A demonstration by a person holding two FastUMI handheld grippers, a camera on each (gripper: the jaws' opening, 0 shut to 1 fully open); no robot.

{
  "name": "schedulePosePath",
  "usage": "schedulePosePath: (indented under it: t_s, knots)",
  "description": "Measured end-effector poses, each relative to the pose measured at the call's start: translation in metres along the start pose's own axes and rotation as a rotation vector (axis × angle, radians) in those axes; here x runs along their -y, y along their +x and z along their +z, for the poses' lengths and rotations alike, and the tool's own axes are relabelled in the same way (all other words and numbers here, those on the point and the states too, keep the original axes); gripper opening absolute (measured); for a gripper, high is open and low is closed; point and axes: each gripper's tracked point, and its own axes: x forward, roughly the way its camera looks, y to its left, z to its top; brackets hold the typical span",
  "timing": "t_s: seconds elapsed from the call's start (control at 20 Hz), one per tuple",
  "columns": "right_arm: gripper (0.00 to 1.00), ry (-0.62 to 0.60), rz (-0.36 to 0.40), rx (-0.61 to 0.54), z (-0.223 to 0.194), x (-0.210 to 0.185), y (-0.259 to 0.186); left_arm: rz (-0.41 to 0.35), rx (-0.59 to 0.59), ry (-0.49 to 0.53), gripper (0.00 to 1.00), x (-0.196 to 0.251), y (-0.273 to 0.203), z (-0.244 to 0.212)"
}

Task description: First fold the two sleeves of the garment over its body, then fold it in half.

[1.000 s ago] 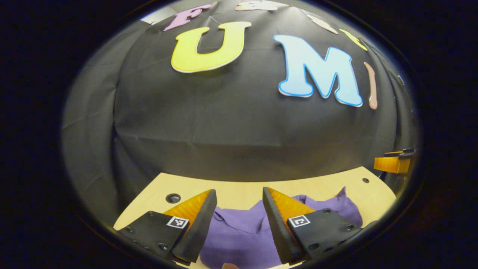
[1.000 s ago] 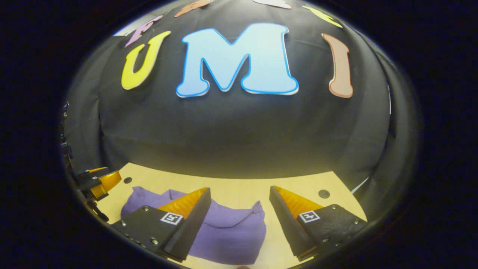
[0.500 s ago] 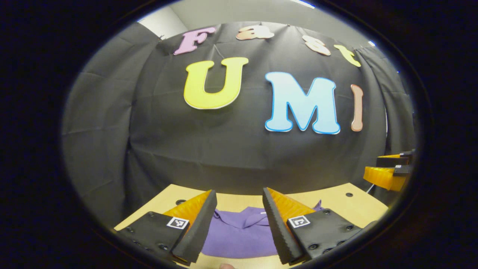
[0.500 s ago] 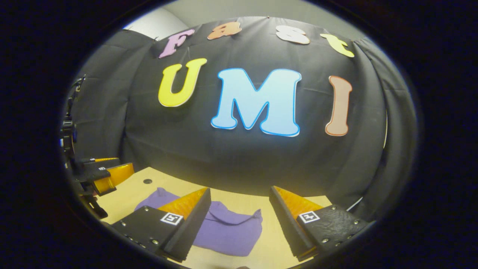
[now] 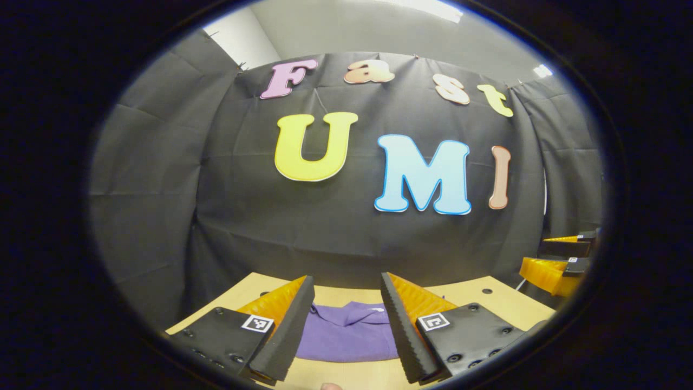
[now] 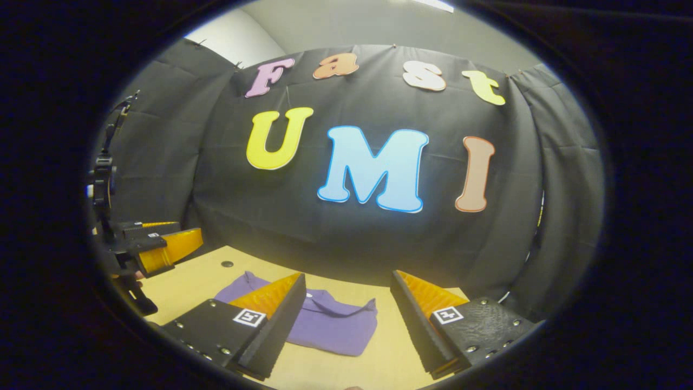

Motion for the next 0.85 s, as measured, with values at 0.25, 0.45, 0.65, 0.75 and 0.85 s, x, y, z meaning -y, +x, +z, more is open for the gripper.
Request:
schedulePosePath:
  t_s: [0.25, 0.45, 0.65, 0.75, 0.85]
  knots:
    - [0.96, -0.003, -0.040, -0.017, -0.007, -0.013, -0.048, -0.022, 0.007, 0.059, 0.80, -0.006, -0.037, 0.005]
    - [0.96, -0.018, -0.062, -0.046, -0.015, -0.022, -0.078, -0.047, 0.008, 0.087, 0.80, 0.001, -0.063, 0.007]
    - [0.94, -0.002, -0.081, -0.032, -0.010, -0.023, -0.089, -0.062, 0.009, 0.131, 0.81, 0.010, -0.081, 0.006]
    - [0.96, 0.022, -0.075, -0.014, -0.005, -0.025, -0.091, -0.079, 0.013, 0.134, 0.81, 0.019, -0.088, 0.006]
    - [0.96, 0.027, -0.074, -0.010, -0.004, -0.024, -0.093, -0.082, 0.015, 0.128, 0.81, 0.025, -0.094, 0.007]
